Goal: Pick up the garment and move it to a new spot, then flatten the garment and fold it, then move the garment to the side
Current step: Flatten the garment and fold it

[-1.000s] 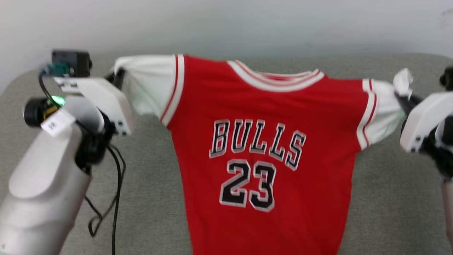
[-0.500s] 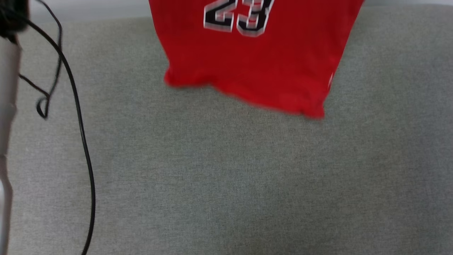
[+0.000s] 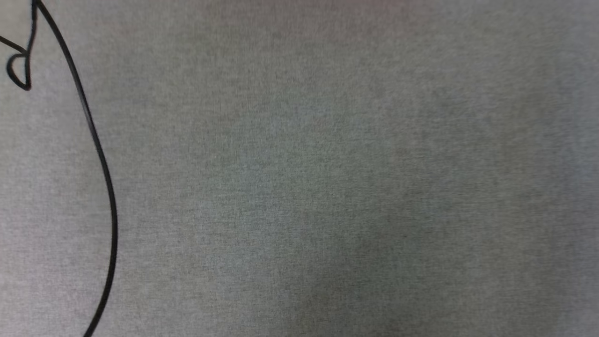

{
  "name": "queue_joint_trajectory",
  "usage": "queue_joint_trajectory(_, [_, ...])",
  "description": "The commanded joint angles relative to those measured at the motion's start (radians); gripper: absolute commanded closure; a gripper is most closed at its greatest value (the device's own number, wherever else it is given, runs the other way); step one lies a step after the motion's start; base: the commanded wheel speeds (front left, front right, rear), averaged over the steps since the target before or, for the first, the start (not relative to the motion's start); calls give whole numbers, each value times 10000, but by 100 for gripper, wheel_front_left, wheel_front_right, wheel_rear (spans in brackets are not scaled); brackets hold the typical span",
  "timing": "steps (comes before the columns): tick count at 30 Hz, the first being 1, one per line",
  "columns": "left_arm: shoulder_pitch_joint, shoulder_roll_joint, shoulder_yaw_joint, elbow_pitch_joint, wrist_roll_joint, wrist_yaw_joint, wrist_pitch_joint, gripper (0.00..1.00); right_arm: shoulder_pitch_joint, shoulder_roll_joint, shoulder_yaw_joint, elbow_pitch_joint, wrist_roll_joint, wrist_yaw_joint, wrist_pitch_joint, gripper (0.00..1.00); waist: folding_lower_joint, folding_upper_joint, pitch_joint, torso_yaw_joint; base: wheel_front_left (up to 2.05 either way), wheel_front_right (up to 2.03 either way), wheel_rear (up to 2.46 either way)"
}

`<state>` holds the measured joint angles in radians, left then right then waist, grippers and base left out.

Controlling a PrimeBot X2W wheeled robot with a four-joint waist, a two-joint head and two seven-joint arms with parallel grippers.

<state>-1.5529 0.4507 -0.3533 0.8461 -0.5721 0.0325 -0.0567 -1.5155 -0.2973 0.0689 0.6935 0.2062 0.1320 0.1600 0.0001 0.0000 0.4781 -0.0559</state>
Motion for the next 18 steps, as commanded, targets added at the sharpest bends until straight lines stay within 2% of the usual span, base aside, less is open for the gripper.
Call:
queue_joint_trajectory(1, [-70,-46,11,190,-90,-65,-73,100,-154,80,105,269,46,-25,-124,100,-1,0,425,115,0,0,0])
queue_joint_trajectory(9, [307,-466,65,1229,-580,-728,-290,100,-383,395,826,1598,587,-23,-773,100,-1,0,1343,274,0,0,0])
queue_joint_trajectory(13, [791,-625,162,1793,-912,-1057,-357,100,187,517,1191,2084,1050,-22,-1168,100,-1,0,1396,269,0,0,0])
queue_joint_trajectory(18, [2071,-632,179,2299,-1355,-1458,-582,100,1526,568,1828,2351,1864,-22,-1668,100,-1,0,968,159,0,0,0])
